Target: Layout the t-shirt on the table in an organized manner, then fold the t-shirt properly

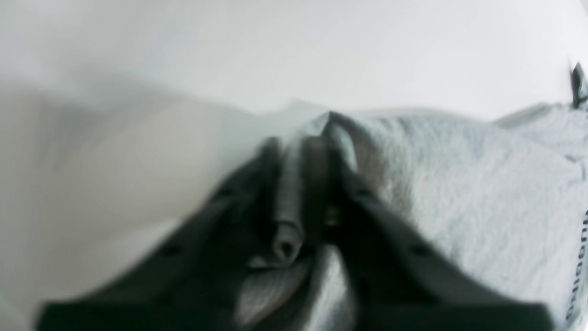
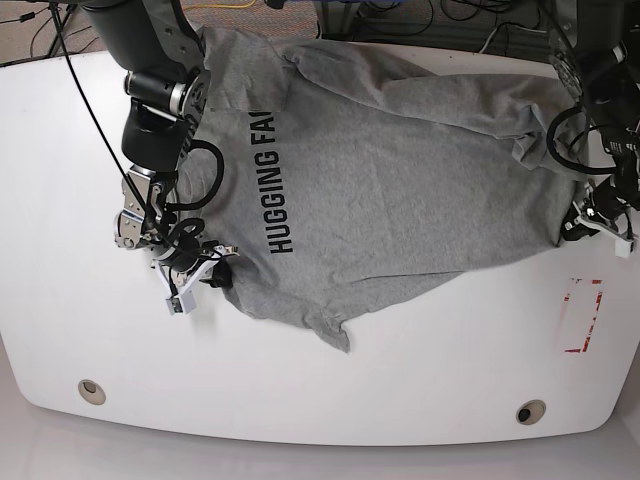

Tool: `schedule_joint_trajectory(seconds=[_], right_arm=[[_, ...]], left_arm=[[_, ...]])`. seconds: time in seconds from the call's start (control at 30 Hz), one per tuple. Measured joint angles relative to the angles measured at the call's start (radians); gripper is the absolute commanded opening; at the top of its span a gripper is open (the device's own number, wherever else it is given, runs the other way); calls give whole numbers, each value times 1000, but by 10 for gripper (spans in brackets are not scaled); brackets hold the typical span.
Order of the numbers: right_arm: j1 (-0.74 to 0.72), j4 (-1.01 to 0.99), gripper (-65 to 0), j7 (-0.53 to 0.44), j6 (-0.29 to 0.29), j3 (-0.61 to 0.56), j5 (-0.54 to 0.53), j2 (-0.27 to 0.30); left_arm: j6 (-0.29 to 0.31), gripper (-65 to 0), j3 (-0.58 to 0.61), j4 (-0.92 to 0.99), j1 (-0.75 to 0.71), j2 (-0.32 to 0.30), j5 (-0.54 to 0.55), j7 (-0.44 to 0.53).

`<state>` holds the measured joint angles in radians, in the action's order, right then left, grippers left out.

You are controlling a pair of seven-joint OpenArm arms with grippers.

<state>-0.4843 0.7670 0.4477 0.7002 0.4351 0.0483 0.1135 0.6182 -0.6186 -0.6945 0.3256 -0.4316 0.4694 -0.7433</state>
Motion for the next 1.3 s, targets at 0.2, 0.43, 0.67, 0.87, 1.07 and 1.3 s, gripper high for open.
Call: schedule_joint_trajectory(seconds=[0.2, 0.43, 0.67, 0.87, 1.07, 1.3], right_arm=[[0, 0, -650, 0, 0, 0, 0, 0], [-2, 0, -650, 1, 0, -1, 1, 0], [7, 92, -650, 85, -1, -7, 34, -8], [14, 179, -650, 155, -4, -6, 35, -5], [30, 260, -650, 159, -3, -9, 33, -6], [56, 375, -650, 248, -1, -10, 35, -5]], left_arm=[[0, -633, 0, -21, -5, 4, 1, -15], [-6, -633, 2, -122, -45, 12, -27, -50], [-12, -631, 2, -194, -70, 11, -42, -75], [-5, -629, 5, -235, -66, 16, -40, -111], [-5, -632, 4, -348, -82, 22, -38, -118], [-8, -633, 6, -481, -101, 39, -43, -128]])
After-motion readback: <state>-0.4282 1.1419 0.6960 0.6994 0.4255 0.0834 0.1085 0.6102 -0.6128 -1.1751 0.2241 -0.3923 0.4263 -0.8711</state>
